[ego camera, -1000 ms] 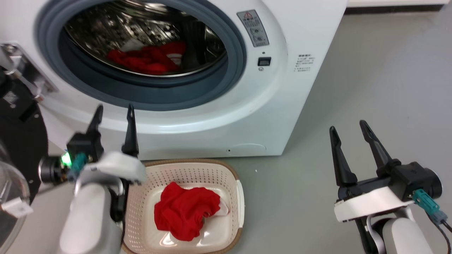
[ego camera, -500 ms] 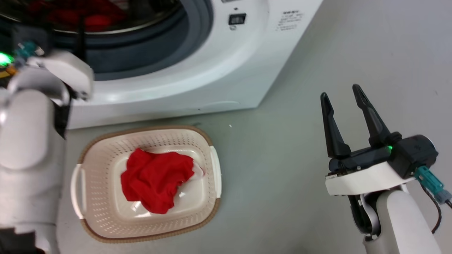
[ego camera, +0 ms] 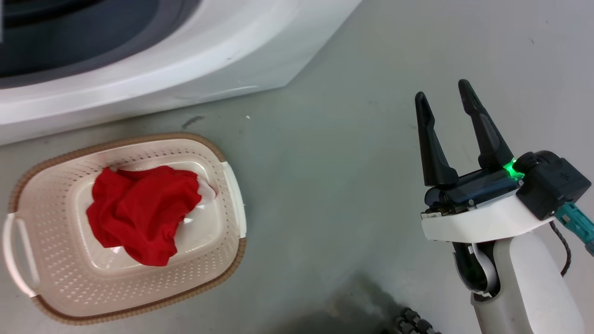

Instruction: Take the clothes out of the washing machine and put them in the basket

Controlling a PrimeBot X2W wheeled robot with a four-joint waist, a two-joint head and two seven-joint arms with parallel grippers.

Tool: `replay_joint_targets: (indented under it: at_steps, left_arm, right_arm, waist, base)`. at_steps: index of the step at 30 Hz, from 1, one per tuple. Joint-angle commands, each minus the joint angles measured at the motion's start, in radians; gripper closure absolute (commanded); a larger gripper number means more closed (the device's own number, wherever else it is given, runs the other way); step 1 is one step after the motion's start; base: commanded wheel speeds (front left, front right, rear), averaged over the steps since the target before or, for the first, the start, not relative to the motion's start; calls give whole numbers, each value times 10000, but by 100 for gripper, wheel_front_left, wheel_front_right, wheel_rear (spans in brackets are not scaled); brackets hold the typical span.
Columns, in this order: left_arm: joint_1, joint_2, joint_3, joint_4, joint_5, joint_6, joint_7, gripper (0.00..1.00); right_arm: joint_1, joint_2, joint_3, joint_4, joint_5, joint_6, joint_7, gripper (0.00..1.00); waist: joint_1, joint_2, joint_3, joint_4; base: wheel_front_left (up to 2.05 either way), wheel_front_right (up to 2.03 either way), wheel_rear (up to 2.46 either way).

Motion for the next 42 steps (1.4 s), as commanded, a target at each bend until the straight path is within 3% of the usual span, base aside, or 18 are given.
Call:
replay_joint_targets:
  at_steps: [1, 12, 13, 19, 24, 25, 26, 27, 33, 42]
  left_arm:
    - [-458, 246, -142, 110, 55, -55, 365, 0]
    - [-2504, 1220, -1634, 409, -392, -135, 3101, 0]
    - [-2784, 1408, -1985, 419, -631, -124, 3820, 0]
    - [-3038, 1761, -2475, 331, -1191, -126, 5495, 0]
    - [-2648, 1954, -2333, 74, -1603, -57, 6641, 0]
    - [-2516, 1966, -2297, 10, -1653, 3, 6847, 4]
    - [-2417, 1973, -2272, -112, -1700, 68, 6978, 80]
    - [-2358, 2003, -2241, -263, -1748, 128, 7072, 100]
    - [-2026, 2243, -2006, -1425, -1710, 835, 6191, 100]
    - [-1128, 1988, -1716, -2043, -1854, 1839, 3465, 100]
  right_arm:
    - [-198, 28, 70, -109, 135, -8, -19, 0]
    - [-368, 26, 311, -443, 367, -7, -21, 0]
    - [-413, 25, 380, -465, 422, -7, -21, 0]
    - [-513, 26, 505, -522, 541, -7, -21, 0]
    - [-524, 26, 562, -530, 645, -7, -21, 0]
    - [-538, 25, 550, -525, 667, -7, -21, 0]
    - [-546, 26, 544, -510, 682, -7, -21, 0]
    - [-554, 26, 546, -495, 693, -7, -21, 0]
    - [-590, 25, 499, -385, 676, -7, -22, 0]
    - [-442, 23, 301, -189, 415, -7, -22, 0]
  waist:
    - [-3, 0, 423, -359]
    - [-3, 0, 1213, -757]
    - [-3, 0, 1374, -823]
    - [-3, 0, 1668, -960]
    - [-3, 0, 1811, -1076]
    - [-3, 0, 1821, -1087]
    - [-3, 0, 1825, -1095]
    - [-3, 0, 1826, -1101]
    - [-3, 0, 1616, -1077]
    - [-3, 0, 798, -907]
  base:
    - [0, 0, 0]
    - [0, 0, 0]
    - [0, 0, 0]
    - [0, 0, 0]
    - [0, 0, 0]
    - [0, 0, 0]
    - [0, 0, 0]
    - [0, 0, 0]
    - [0, 0, 0]
    - [0, 0, 0]
